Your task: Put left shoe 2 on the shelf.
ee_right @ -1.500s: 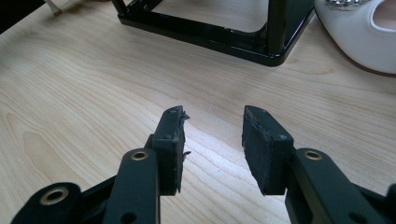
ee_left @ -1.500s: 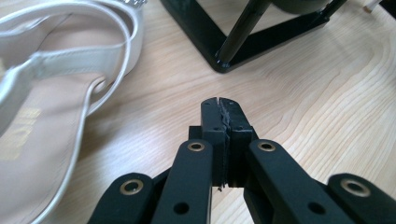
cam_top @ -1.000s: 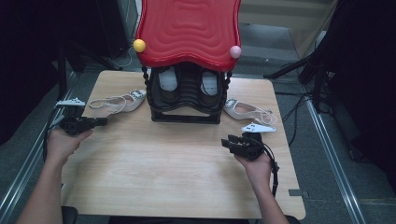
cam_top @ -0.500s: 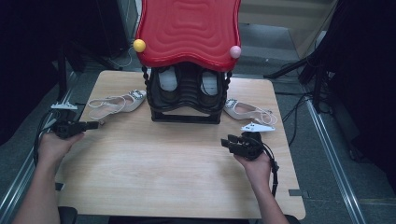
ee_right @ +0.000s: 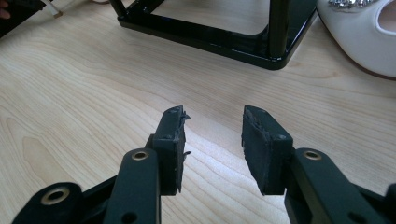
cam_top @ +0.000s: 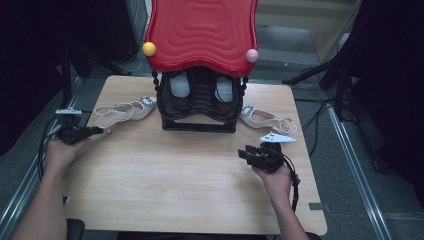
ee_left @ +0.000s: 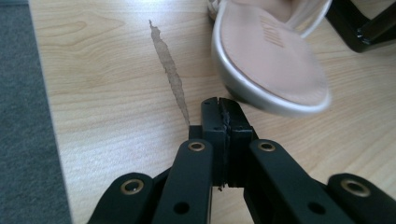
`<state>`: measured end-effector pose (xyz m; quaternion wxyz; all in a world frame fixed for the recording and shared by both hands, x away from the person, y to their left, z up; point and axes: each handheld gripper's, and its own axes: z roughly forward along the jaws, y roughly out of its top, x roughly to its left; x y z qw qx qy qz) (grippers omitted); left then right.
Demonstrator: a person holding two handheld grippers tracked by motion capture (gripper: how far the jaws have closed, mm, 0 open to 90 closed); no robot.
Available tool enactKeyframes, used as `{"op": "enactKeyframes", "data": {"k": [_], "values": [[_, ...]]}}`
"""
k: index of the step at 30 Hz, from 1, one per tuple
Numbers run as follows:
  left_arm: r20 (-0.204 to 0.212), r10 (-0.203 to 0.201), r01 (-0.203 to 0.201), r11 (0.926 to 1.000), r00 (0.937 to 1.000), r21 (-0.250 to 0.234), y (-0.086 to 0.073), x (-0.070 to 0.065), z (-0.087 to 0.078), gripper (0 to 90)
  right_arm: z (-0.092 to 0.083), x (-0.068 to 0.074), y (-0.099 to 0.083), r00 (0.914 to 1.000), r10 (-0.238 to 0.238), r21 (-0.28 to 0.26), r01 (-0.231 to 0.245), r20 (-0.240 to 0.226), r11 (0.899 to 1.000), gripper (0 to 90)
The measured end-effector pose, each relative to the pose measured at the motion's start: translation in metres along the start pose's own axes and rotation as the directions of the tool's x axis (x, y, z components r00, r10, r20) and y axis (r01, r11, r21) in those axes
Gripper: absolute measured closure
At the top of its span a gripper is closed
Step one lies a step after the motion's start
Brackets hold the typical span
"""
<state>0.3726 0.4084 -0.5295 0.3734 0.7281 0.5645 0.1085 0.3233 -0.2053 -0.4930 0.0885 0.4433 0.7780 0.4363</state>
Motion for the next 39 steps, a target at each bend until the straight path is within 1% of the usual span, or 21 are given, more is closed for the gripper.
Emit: {"op": "enactKeyframes", "data": {"k": [1, 3, 4, 5, 7, 9, 12, 13, 14, 17, 18, 20, 21, 22, 23, 26, 30, 34, 35, 37, 39], "values": [[-0.006, 0.011, -0.011, 0.9999, 0.9999, 0.01, 0.001, -0.001, 0.002, 90.0, 0.0, 0.0, 0.0, 1.0, 0.001, 0.001, -0.001, 0.002, 1.0, 60.3], [0.006, 0.008, -0.008, 0.9998, 1.0, 0.016, 0.001, -0.002, 0.004, 90.0, -0.001, 0.0, -0.001, 1.0, -0.002, 0.0, 0.002, 0.005, 1.0, 60.3], [0.0, 0.014, -0.014, 0.9998, 0.9999, 0.012, 0.001, -0.003, 0.004, 90.0, -0.001, 0.0, -0.001, 1.0, -0.001, 0.002, 0.001, 0.005, 1.0, 60.3], [0.005, 0.01, -0.01, 0.9998, 0.9999, 0.015, 0.002, -0.004, 0.004, 90.0, -0.001, 0.0, -0.001, 1.0, -0.002, 0.0, 0.002, 0.006, 1.0, 60.3], [0.032, 0.007, -0.008, 0.9998, 0.9995, 0.016, 0.002, -0.006, 0.004, 90.0, -0.002, 0.0, -0.001, 1.0, -0.001, -0.001, 0.001, 0.007, 1.0, 60.1], [0.037, 0.016, -0.017, 0.9998, 0.9992, 0.014, 0.003, -0.011, 0.005, 90.0, -0.001, -0.001, -0.001, 1.0, 0.0, -0.001, 0.0, 0.006, 1.0, 60.1], [0.056, 0.015, -0.017, 0.9997, 0.9983, 0.02, 0.006, -0.017, 0.007, 90.0, -0.001, 0.0, -0.001, 1.0, -0.001, 0.001, 0.001, 0.007, 1.0, 60.0], [0.06, 0.014, -0.016, 0.9993, 0.9981, 0.033, 0.007, -0.019, 0.007, 90.0, -0.001, 0.0, -0.001, 1.0, -0.004, 0.002, 0.004, 0.007, 1.0, 60.0], [0.055, 0.014, -0.015, 0.9993, 0.9984, 0.035, 0.007, -0.022, 0.009, 90.0, -0.001, 0.0, -0.001, 1.0, -0.005, 0.0, 0.005, 0.008, 1.0, 60.0], [0.047, -0.011, 0.009, 0.9992, 0.9989, 0.039, 0.009, -0.027, 0.012, 89.5, -0.002, 0.0, -0.002, 1.0, 0.001, 0.002, -0.001, 0.008, 1.0, 60.0], [0.049, -0.026, 0.023, 0.9987, 0.9985, 0.045, 0.01, -0.029, 0.012, 89.5, -0.002, 0.0, -0.001, 1.0, 0.002, 0.002, -0.002, 0.008, 1.0, 60.0], [0.043, -0.037, 0.035, 0.9983, 0.9984, 0.047, 0.01, -0.032, 0.014, 89.3, -0.002, 0.0, -0.001, 1.0, 0.002, 0.0, -0.002, 0.009, 1.0, 60.0], [0.04, -0.03, 0.028, 0.9984, 0.9987, 0.049, 0.011, -0.033, 0.015, 89.3, -0.002, 0.0, -0.001, 1.0, 0.002, 0.0, -0.002, 0.009, 1.0, 60.0], [0.034, -0.032, 0.03, 0.998, 0.9989, 0.055, 0.012, -0.037, 0.017, 88.8, -0.002, 0.0, -0.001, 1.0, 0.001, 0.001, -0.001, 0.008, 1.0, 60.0], [0.034, -0.032, 0.03, 0.998, 0.9989, 0.055, 0.012, -0.037, 0.017, 88.8, -0.002, 0.0, -0.001, 1.0, 0.001, 0.001, -0.001, 0.008, 1.0, 60.0], [0.029, -0.048, 0.046, 0.997, 0.9984, 0.062, 0.013, -0.041, 0.018, 88.4, -0.002, 0.0, -0.001, 1.0, 0.0, -0.001, 0.0, 0.009, 1.0, 60.0], [0.021, -0.065, 0.064, 0.9965, 0.9976, 0.054, 0.016, -0.046, 0.019, 88.6, -0.002, 0.0, -0.001, 0.9999, 0.001, 0.0, -0.001, 0.013, 1.0, 60.0], [0.015, -0.063, 0.062, 0.9955, 0.9979, 0.072, 0.017, -0.053, 0.022, 87.7, -0.002, 0.0, -0.001, 0.9999, 0.001, 0.0, -0.001, 0.014, 1.0, 59.9], [0.019, -0.064, 0.062, 0.9949, 0.9978, 0.079, 0.018, -0.054, 0.022, 87.6, -0.002, 0.001, -0.001, 0.9999, 0.001, 0.0, -0.001, 0.014, 1.0, 60.0], [0.014, -0.073, 0.072, 0.9938, 0.9972, 0.085, 0.018, -0.057, 0.024, 86.9, -0.002, 0.001, -0.001, 0.9999, 0.001, 0.001, -0.001, 0.015, 1.0, 60.0], [0.018, -0.08, 0.077, 0.9923, 0.9967, 0.097, 0.019, -0.058, 0.024, 84.8, -0.002, 0.001, -0.002, 0.9999, -0.002, -0.001, 0.002, 0.013, 1.0, 60.0]]}}
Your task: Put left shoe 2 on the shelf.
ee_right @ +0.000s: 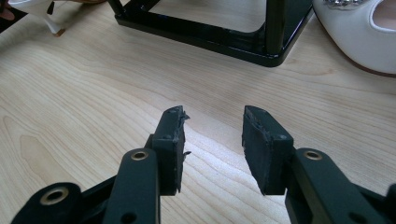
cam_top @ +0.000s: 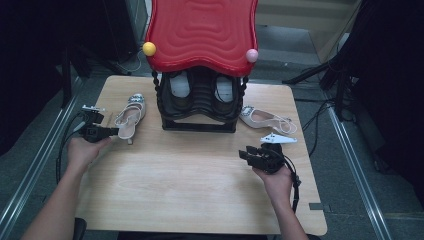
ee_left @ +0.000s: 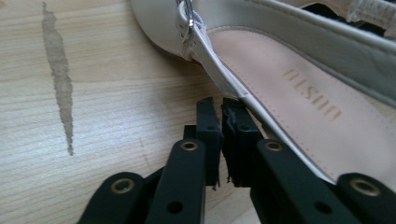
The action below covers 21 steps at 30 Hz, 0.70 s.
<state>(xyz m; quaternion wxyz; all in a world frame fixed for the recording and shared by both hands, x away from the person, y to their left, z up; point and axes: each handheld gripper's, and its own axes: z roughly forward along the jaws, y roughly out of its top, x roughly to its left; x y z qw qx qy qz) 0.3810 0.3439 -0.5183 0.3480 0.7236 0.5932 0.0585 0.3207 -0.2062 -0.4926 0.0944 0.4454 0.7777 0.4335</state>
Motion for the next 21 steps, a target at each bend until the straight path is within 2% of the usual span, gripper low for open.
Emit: {"op": "enactKeyframes", "data": {"k": [4, 7, 8, 10, 13, 18, 21], "values": [[-0.004, -0.012, 0.012, 0.9999, 0.9999, 0.0, 0.001, 0.003, -0.002, 79.3, -0.001, 0.0, 0.0, 1.0, 0.001, 0.0, -0.001, 0.003, 1.0, 60.0], [-0.024, -0.02, 0.02, 0.9997, 0.9995, -0.011, 0.002, 0.006, -0.007, 74.5, -0.001, -0.001, 0.0, 1.0, -0.001, -0.002, 0.001, 0.005, 1.0, 60.0], [-0.035, -0.018, 0.017, 0.9997, 0.9992, -0.016, 0.003, 0.006, -0.01, 70.3, -0.001, -0.001, 0.0, 1.0, -0.002, -0.004, 0.002, 0.006, 1.0, 60.0], [-0.041, -0.028, 0.027, 0.9995, 0.9988, -0.014, 0.004, 0.008, -0.013, 67.5, -0.002, -0.001, 0.0, 1.0, -0.002, -0.005, 0.003, 0.005, 1.0, 60.0], [-0.038, -0.04, 0.039, 0.9992, 0.9985, -0.007, 0.006, 0.011, -0.018, 60.4, -0.002, -0.001, 0.0, 1.0, -0.003, -0.004, 0.003, 0.005, 1.0, 59.9], [-0.067, -0.026, 0.024, 0.9993, 0.9974, -0.03, 0.013, 0.007, -0.027, 59.0, -0.002, -0.001, 0.0, 1.0, -0.005, -0.004, 0.005, 0.005, 1.0, 59.8], [-0.06, -0.034, 0.032, 0.9992, 0.9976, -0.022, 0.02, 0.006, -0.03, 57.1, -0.002, -0.001, 0.0, 1.0, 0.0, -0.004, 0.0, 0.008, 1.0, 59.6]]}}
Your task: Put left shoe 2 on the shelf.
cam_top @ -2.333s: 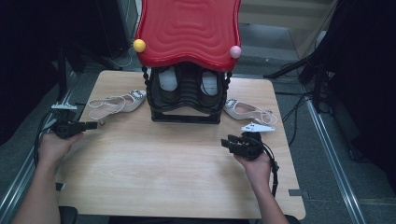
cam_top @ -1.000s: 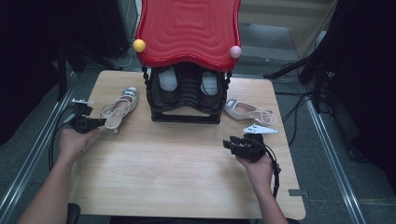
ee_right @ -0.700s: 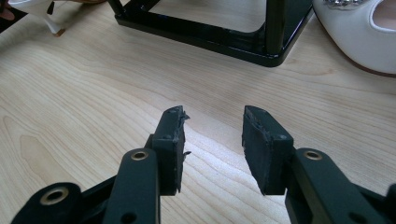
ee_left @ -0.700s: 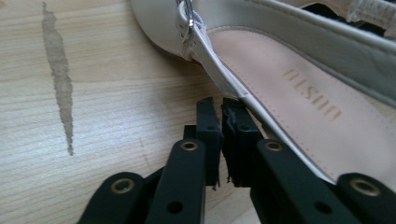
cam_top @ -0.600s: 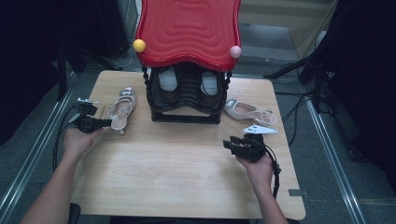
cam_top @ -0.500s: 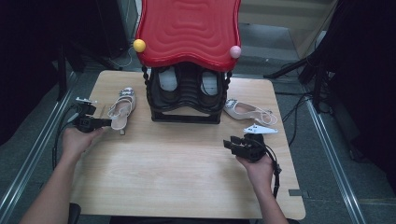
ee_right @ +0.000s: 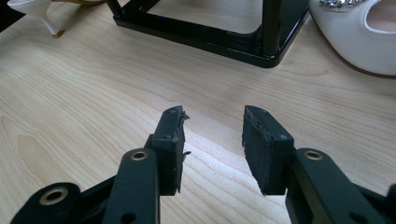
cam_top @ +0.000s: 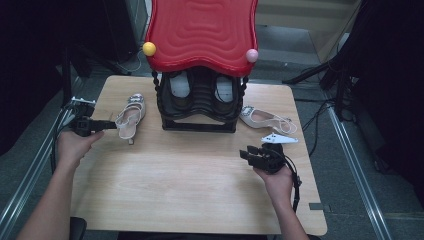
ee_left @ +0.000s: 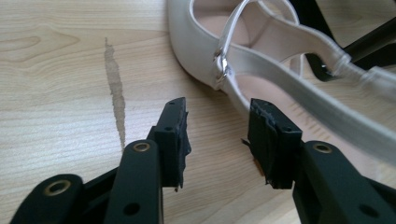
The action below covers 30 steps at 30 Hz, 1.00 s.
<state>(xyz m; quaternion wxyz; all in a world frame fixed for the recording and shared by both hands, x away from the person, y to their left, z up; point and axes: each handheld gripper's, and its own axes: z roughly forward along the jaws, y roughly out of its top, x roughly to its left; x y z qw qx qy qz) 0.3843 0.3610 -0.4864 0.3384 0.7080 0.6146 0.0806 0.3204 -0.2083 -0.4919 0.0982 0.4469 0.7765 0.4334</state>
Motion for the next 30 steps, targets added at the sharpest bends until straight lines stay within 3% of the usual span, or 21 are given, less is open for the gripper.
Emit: {"op": "enactKeyframes", "data": {"k": [6, 10, 15, 21, 24, 30], "values": [[-0.016, 0.005, -0.005, 0.9996, 0.9999, 0.028, 0.012, 0.002, -0.005, 55.9, 0.001, 0.0, 0.0, 1.0, -0.003, 0.002, 0.003, -0.001, 1.0, 59.5], [-0.029, 0.005, -0.005, 0.9997, 0.9996, 0.022, 0.025, 0.003, -0.014, 55.4, 0.001, 0.001, 0.0, 1.0, -0.003, 0.005, 0.003, -0.001, 1.0, 59.6], [-0.016, 0.007, -0.006, 0.9991, 0.9999, 0.043, 0.039, 0.001, -0.017, 54.1, 0.0, 0.0, 0.0, 1.0, -0.005, 0.004, 0.005, 0.002, 1.0, 59.4], [-0.004, 0.026, -0.025, 0.9966, 0.9997, 0.078, 0.051, -0.008, -0.011, 53.1, 0.001, 0.0, 0.0, 1.0, -0.009, 0.003, 0.009, 0.004, 1.0, 59.3], [-0.017, 0.037, -0.035, 0.9939, 0.9992, 0.104, 0.055, -0.012, -0.004, 52.4, 0.0, 0.001, 0.0, 1.0, -0.007, 0.006, 0.007, 0.004, 1.0, 59.3], [-0.025, 0.022, -0.018, 0.9903, 0.9994, 0.138, 0.057, -0.017, 0.009, 50.0, 0.0, 0.0, 0.0, 0.9999, -0.013, 0.007, 0.013, 0.006, 1.0, 59.1]]}}
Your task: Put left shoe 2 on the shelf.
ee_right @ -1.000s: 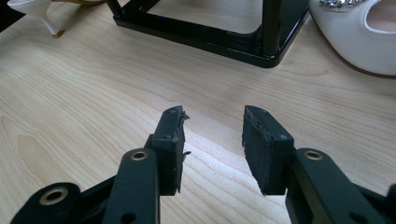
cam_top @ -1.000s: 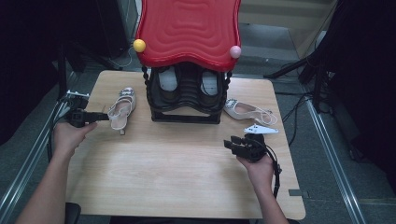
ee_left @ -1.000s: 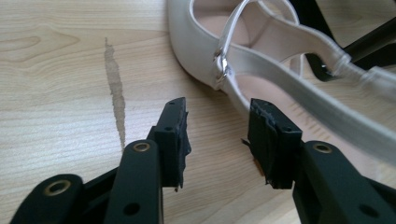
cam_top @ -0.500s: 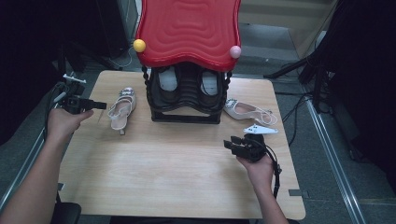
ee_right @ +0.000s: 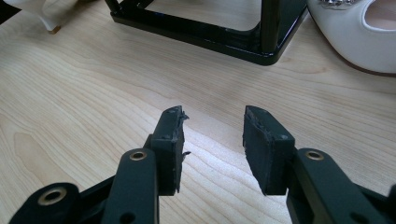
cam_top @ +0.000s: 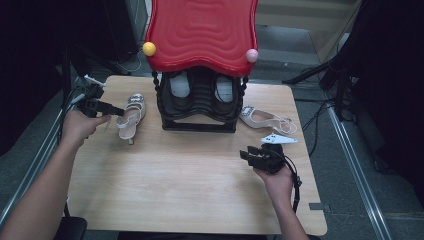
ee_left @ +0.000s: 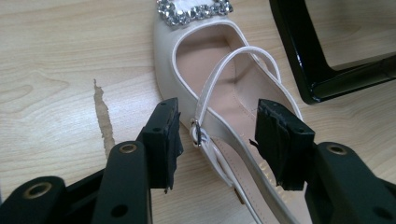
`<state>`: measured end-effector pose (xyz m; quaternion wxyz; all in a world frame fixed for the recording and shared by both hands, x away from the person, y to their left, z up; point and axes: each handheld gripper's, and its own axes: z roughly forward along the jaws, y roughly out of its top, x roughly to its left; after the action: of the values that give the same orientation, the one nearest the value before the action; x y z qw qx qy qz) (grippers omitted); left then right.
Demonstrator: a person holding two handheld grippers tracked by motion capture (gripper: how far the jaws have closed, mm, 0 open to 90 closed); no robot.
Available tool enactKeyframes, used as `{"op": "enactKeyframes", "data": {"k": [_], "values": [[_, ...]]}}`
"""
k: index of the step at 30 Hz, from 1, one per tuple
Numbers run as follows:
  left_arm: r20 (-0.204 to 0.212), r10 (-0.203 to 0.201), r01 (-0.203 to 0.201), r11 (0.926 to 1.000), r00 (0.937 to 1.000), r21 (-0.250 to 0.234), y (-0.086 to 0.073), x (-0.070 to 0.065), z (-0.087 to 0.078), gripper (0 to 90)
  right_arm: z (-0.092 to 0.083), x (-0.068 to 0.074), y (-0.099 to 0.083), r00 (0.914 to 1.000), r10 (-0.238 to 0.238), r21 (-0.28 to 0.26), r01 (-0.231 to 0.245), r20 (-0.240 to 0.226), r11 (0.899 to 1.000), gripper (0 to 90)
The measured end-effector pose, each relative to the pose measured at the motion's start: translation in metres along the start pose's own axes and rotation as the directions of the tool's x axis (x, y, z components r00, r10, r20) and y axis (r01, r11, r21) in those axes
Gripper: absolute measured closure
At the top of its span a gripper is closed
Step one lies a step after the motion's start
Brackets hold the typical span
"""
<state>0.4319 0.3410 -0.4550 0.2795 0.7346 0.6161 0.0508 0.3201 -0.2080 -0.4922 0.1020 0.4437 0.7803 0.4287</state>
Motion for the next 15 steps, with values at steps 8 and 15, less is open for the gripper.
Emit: {"op": "enactKeyframes", "data": {"k": [8, 15], "values": [[-0.014, -0.023, 0.024, 0.9966, 0.9996, 0.079, 0.004, -0.002, 0.019, 48.8, 0.001, 0.0, 0.0, 1.0, -0.004, 0.003, 0.004, 0.004, 1.0, 58.9], [-0.022, -0.022, 0.025, 0.9894, 0.9995, 0.143, 0.004, 0.003, 0.026, 51.6, 0.0, 0.0, -0.001, 0.9999, -0.002, 0.007, 0.002, 0.01, 1.0, 58.7]]}}
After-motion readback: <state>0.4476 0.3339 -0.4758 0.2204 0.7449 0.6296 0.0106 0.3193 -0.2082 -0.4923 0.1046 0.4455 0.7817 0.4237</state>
